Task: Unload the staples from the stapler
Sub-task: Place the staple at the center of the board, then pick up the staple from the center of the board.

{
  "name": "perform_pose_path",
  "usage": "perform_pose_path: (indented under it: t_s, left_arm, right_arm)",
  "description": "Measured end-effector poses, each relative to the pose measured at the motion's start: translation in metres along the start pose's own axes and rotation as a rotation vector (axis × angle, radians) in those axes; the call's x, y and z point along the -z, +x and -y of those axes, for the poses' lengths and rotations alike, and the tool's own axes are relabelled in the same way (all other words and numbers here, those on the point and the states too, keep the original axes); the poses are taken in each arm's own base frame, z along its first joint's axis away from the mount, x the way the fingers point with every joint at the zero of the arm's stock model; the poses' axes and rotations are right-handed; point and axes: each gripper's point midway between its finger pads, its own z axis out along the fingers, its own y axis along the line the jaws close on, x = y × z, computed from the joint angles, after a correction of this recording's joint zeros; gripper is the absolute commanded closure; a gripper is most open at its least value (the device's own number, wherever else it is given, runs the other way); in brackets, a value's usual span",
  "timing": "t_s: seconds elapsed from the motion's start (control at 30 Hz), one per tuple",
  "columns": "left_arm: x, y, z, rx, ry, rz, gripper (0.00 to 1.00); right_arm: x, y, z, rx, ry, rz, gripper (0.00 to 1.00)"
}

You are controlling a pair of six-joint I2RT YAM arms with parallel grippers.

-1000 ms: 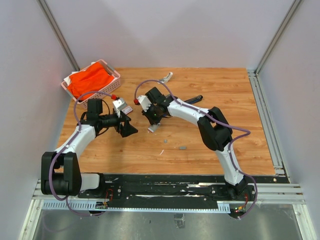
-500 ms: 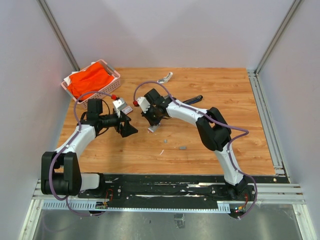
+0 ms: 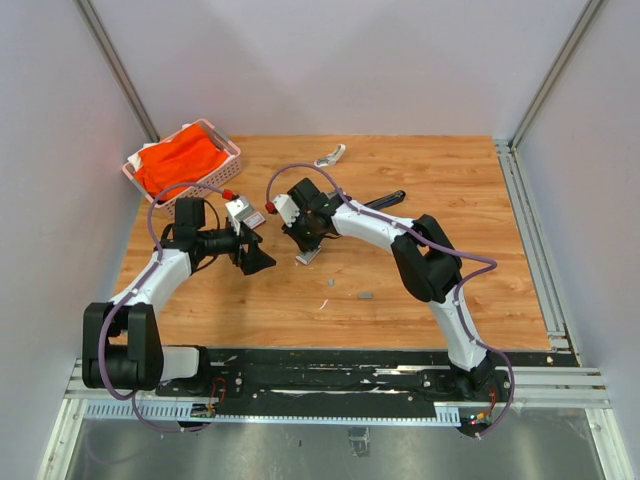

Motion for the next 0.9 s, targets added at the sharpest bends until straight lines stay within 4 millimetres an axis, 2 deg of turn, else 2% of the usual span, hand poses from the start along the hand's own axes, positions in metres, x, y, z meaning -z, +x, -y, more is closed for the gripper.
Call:
perform_pose_path:
  t_s: [0.33,0.47,0.67,0.8,0.9]
  left_arm:
    - [-0.001,0.001,0.000,0.003,0.005,-0.001,0.02]
    - [-0.001,0.002,0.000,0.004,0.006,-0.002,0.02]
    - [-0.001,0.002,0.000,0.002,0.006,-0.002,0.02]
    - [-0.001,0.002,0.000,0.001,0.007,-0.003,0.02]
    - [-0.001,0.002,0.000,0.000,0.008,-0.004,0.02]
  right_arm:
    - [0.006,-0.002,0.002,0.013,0.015,0.002,0.84]
    - [0.025,-0.015,0.004,0.037,0.034,0.036,0.80]
    - [0.067,-0.028,0.002,0.110,0.061,0.095,0.76]
    - [0.093,-0.016,-0.007,0.180,0.051,0.106,0.74]
    - [0.100,0.005,-0.018,0.215,0.015,0.085,0.73]
